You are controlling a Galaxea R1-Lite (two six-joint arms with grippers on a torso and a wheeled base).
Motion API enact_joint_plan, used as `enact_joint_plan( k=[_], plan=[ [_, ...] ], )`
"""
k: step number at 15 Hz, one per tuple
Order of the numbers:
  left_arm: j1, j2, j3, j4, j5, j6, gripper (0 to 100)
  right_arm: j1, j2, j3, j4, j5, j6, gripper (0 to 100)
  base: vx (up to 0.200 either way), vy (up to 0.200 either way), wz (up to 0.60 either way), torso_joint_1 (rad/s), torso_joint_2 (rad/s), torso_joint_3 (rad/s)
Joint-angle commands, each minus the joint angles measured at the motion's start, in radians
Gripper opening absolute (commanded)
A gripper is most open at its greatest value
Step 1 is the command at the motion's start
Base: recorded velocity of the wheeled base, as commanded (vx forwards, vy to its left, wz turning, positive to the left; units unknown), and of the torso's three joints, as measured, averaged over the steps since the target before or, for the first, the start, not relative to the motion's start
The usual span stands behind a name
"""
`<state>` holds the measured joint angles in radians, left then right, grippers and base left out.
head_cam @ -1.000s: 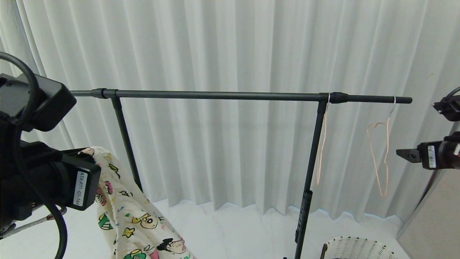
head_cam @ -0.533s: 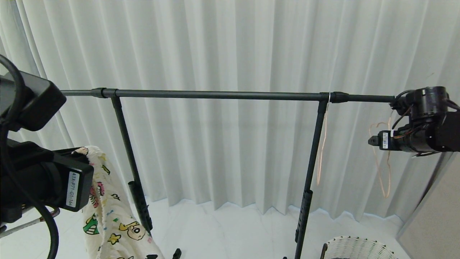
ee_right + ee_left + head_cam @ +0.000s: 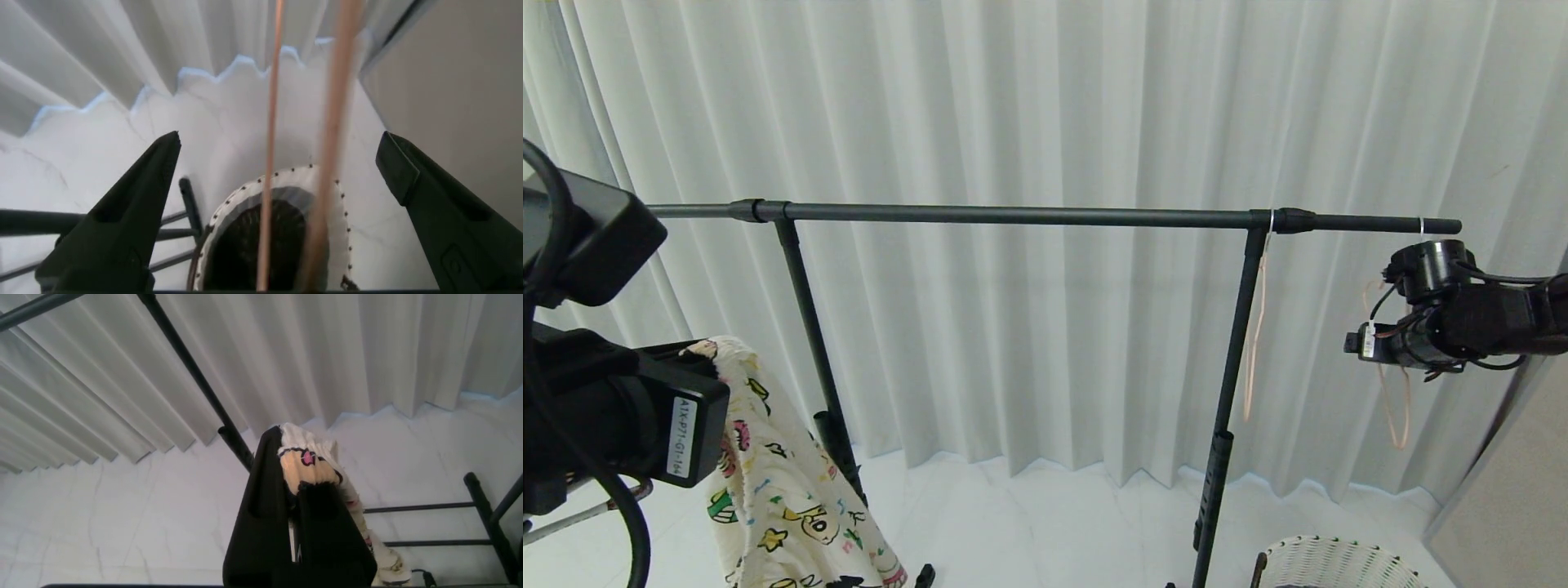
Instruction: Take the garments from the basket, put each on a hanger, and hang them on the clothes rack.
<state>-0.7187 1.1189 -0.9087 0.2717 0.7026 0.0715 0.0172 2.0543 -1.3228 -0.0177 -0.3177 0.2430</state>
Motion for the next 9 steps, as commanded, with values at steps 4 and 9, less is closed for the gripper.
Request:
enact_joint_plan(
  k=[4,9],
  plan=[
    [0.001,-0.004,-0.002,0.000,0.000,-0.001,0,-0.005,0.015,0.002,0.002,-0.015,0.024,0,0.000,0.000,0.00,0.000,0.00,0.000],
    [0.001,-0.011,-0.004,0.000,0.000,0.001,0,-0.005,-0.017,0.002,0.027,-0.015,0.025,0,0.000,0.000,0.00,0.000,0.00,0.000]
  ],
)
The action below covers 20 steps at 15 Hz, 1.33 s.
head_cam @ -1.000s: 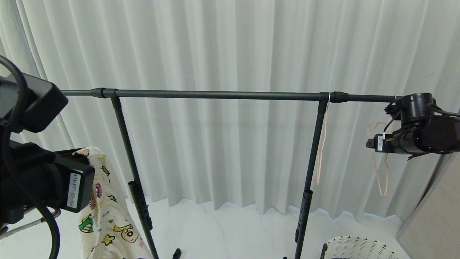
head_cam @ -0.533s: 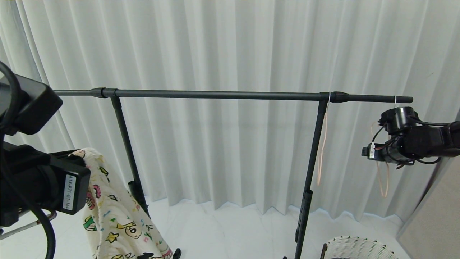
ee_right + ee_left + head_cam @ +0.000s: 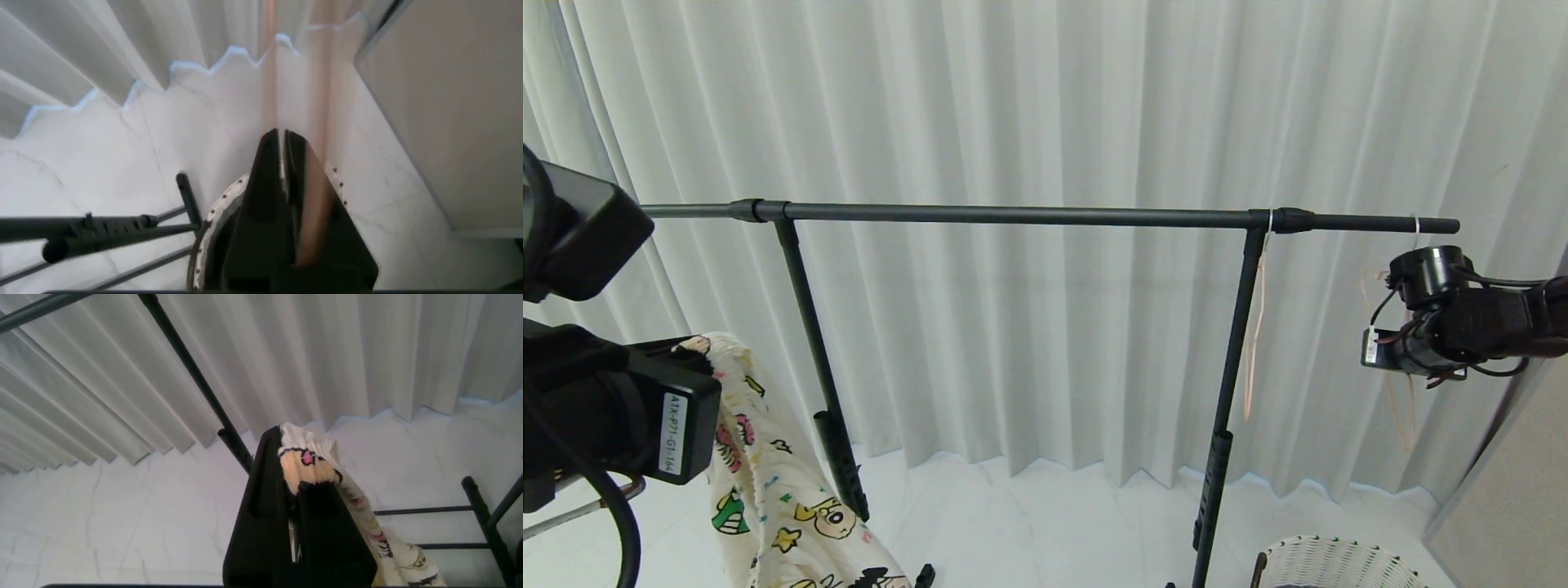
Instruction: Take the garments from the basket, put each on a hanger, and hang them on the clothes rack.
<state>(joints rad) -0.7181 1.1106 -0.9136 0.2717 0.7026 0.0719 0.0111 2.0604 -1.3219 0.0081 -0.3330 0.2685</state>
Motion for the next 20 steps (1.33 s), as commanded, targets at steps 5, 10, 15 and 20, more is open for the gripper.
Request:
enact_joint_plan(
  k=[5,10,15,20],
  plan=[
    [0.000,-0.014,0.002,0.000,0.000,0.000,0,0.032,-0.135,0.078,-0.007,0.000,-0.002,0,0.000,0.000,0.00,0.000,0.00,0.000],
    [0.000,-0.032,0.006,0.000,0.000,0.002,0,0.084,-0.284,0.204,-0.059,-0.004,-0.009,0,0.000,0.000,0.00,0.000,0.00,0.000],
    [0.000,-0.051,0.035,0.000,0.000,0.003,0,0.106,-0.556,0.474,-0.050,-0.044,-0.038,0,0.000,0.000,0.00,0.000,0.00,0.000],
    [-0.001,-0.046,0.045,0.000,-0.002,0.020,0,0.115,-0.856,0.724,-0.050,-0.037,-0.235,0,-0.200,0.000,0.00,0.002,0.00,0.003]
  ],
)
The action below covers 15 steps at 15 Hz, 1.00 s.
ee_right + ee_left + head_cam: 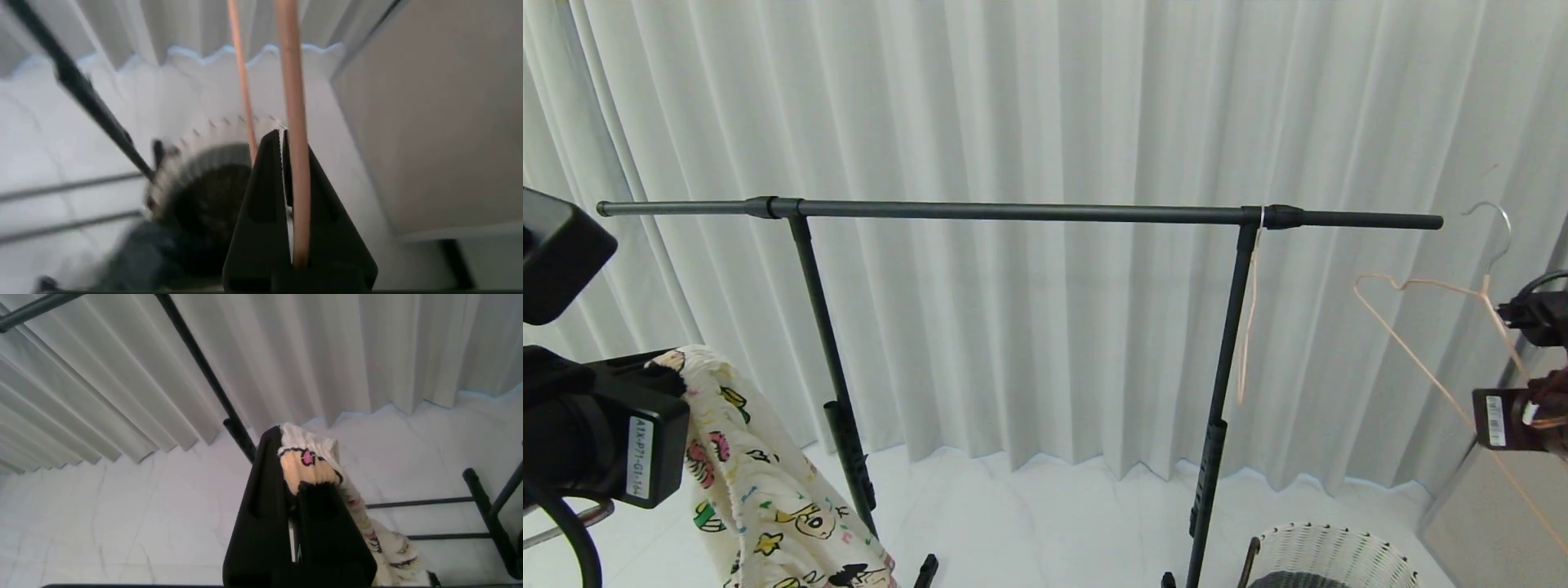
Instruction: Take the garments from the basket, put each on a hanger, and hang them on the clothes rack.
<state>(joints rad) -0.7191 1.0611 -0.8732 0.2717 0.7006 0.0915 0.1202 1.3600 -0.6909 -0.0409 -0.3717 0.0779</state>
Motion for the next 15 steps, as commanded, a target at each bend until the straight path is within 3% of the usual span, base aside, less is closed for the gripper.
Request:
enact_joint_plan(
  k=[1,8,11,15],
  plan=[
    [0.000,0.002,0.006,0.000,0.000,0.001,0,0.006,-0.170,0.100,-0.001,0.004,-0.052,0,-0.200,0.000,0.00,-0.007,-0.01,0.017],
    [0.000,-0.001,0.068,-0.020,-0.001,-0.003,0,0.041,-0.263,0.122,0.053,0.004,-0.072,0,-0.200,0.000,0.00,0.001,0.00,0.008],
    [0.001,0.005,0.140,-0.135,0.000,0.008,0,0.085,-0.298,0.120,0.053,0.004,-0.072,0,0.000,0.000,0.00,0.000,0.00,0.000],
    [0.001,0.005,0.146,-0.144,0.000,0.042,0,0.208,-0.351,0.109,0.053,0.005,-0.072,0,0.000,0.150,0.00,0.001,0.00,0.002]
  ],
)
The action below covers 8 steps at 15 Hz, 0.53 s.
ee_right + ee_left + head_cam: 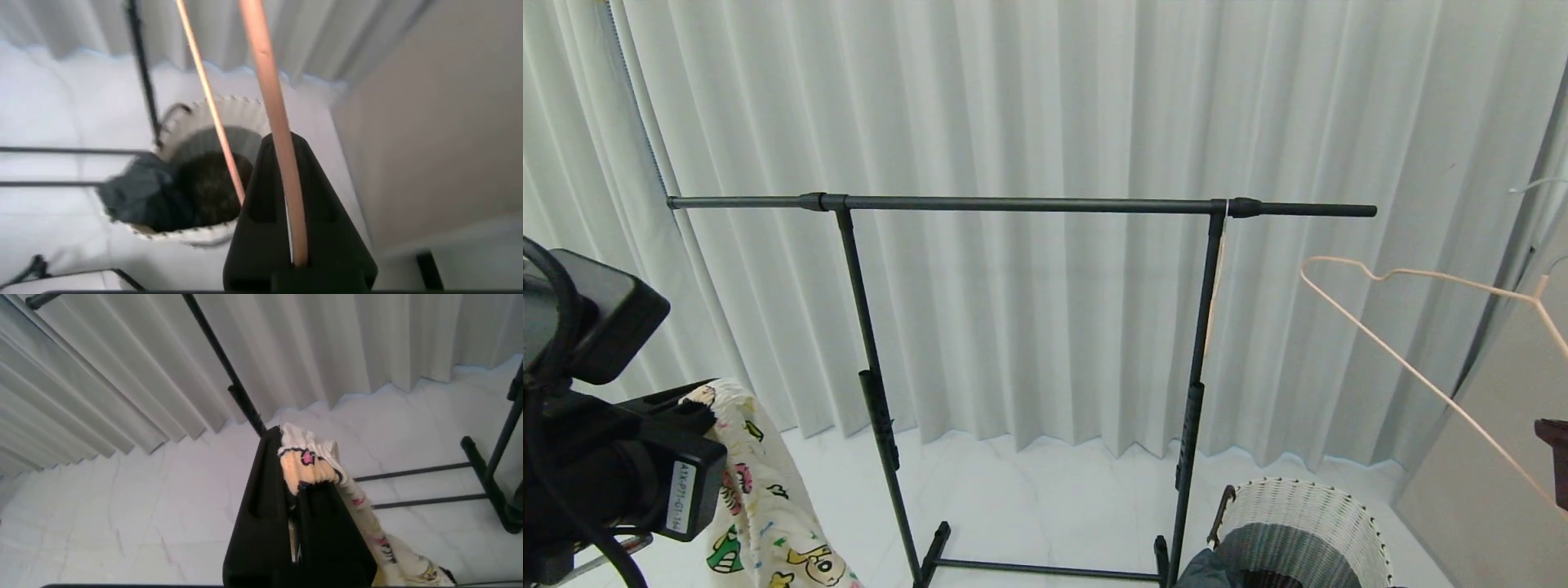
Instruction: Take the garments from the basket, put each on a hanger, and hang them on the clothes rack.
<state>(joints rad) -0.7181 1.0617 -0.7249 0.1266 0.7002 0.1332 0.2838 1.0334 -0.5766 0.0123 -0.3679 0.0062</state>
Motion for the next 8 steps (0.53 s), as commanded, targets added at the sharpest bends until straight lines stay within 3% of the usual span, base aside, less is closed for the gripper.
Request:
enact_joint_plan(
  k=[1,8],
  plan=[
    [0.000,0.007,-0.004,-0.004,0.001,0.000,0,0.075,-0.029,-0.011,0.000,0.003,0.001,0,0.000,0.200,0.00,0.007,0.00,0.002],
    [0.000,0.055,-0.027,-0.015,-0.004,0.000,0,0.345,-0.016,-0.043,0.000,0.004,0.009,0,0.000,0.200,0.00,0.009,0.00,0.000]
  ],
)
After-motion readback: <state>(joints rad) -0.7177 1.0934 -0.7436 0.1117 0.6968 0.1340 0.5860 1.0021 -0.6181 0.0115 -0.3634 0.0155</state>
